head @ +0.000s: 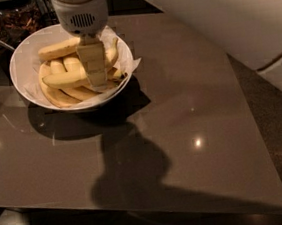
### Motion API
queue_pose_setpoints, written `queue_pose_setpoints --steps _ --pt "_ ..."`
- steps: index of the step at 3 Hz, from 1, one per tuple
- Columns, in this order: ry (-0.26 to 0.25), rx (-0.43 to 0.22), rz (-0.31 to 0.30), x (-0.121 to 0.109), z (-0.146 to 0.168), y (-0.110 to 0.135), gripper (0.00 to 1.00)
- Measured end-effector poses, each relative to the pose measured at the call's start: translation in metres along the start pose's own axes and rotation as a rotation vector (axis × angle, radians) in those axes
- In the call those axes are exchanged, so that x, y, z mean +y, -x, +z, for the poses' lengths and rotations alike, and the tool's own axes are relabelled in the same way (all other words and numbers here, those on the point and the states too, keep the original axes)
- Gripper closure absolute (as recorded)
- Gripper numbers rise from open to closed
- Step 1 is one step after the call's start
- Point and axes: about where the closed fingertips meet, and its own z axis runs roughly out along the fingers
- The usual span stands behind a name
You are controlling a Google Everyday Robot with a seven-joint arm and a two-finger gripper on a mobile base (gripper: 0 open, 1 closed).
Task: Pick banana from white bowl
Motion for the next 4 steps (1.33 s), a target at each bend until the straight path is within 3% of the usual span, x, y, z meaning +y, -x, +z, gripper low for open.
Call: queue_pose_setpoints --steps 2,4 --pt "0.024 0.014 0.004 -0.020 0.024 0.007 0.27" --pt "0.059 0.030 0.003 -0.021 0.046 0.011 0.36"
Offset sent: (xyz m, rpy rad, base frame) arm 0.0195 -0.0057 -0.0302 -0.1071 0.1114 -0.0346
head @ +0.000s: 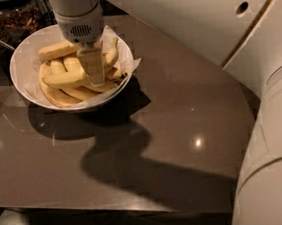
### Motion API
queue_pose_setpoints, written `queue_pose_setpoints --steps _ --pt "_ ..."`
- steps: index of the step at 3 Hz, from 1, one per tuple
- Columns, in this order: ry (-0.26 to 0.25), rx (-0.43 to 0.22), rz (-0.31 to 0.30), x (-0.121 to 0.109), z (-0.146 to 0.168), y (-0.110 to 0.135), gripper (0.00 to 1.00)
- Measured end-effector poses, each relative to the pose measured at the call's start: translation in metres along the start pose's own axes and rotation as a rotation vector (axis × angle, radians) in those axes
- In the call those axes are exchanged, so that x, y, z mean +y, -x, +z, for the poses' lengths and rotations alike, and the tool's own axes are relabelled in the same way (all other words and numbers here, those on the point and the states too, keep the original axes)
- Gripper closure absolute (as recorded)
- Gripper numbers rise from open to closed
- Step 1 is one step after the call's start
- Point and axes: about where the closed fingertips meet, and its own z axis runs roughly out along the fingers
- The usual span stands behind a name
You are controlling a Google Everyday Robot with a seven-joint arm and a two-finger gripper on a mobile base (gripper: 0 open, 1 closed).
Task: Pick banana from white bowl
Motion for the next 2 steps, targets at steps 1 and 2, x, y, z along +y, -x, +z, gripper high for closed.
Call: queue_pose_setpoints --steps 1,2 --pt "0.019 0.010 -0.002 0.0009 0.0106 0.0007 0.35" --pt "0.036 0.018 -0.005 0.0011 0.0202 0.0008 0.35"
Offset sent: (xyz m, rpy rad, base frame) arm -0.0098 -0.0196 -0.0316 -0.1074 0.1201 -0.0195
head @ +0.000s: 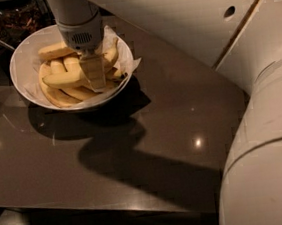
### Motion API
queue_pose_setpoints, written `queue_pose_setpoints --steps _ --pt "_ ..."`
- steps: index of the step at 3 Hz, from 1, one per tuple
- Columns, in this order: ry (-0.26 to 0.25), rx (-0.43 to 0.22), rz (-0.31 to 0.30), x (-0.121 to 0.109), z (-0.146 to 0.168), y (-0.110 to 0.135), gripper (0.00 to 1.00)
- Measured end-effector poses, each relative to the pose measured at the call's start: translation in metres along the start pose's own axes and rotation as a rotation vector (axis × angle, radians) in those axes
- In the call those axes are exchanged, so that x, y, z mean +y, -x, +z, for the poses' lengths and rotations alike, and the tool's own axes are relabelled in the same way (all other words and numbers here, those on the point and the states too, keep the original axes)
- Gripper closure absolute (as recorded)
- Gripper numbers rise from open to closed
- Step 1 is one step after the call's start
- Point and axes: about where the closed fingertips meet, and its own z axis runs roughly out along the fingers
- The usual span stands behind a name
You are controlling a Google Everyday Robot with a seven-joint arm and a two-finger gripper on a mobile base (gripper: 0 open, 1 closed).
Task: Pick banana from white bowl
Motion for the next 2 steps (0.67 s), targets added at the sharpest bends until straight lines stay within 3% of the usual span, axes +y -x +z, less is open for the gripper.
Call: queue_pose_setpoints --steps 2 --pt "0.001 0.007 -0.013 0.0020 0.0053 0.0004 0.76"
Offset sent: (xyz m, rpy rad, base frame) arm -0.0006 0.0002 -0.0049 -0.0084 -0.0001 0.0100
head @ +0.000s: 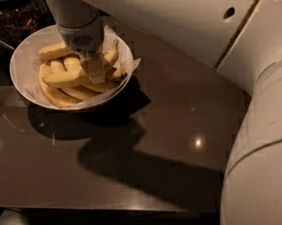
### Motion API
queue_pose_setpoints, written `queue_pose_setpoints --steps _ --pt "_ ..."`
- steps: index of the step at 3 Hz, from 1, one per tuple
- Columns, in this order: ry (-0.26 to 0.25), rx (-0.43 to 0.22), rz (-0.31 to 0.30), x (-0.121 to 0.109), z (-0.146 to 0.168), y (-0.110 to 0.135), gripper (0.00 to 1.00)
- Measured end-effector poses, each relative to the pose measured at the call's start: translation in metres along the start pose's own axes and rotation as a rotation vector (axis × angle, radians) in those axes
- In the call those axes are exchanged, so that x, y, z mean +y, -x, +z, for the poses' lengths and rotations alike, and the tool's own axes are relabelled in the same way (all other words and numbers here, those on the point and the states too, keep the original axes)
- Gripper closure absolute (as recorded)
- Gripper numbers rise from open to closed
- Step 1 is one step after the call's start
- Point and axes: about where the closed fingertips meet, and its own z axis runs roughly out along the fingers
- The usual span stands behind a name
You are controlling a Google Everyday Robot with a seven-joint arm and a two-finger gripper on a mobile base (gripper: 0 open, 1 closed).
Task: Pick banana from white bowl
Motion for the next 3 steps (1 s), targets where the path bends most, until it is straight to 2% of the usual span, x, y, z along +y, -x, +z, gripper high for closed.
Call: queue_pose_setpoints --steps 1,2,3 --pt "0.000 0.000 0.000 0.000 0.000 0.000 0.98" --pt "-0.025 -0.026 0.003 -0.002 -0.004 0.003 1.00" --pt "-0.056 -0.074 0.041 0.012 -0.024 -0.007 1.00"
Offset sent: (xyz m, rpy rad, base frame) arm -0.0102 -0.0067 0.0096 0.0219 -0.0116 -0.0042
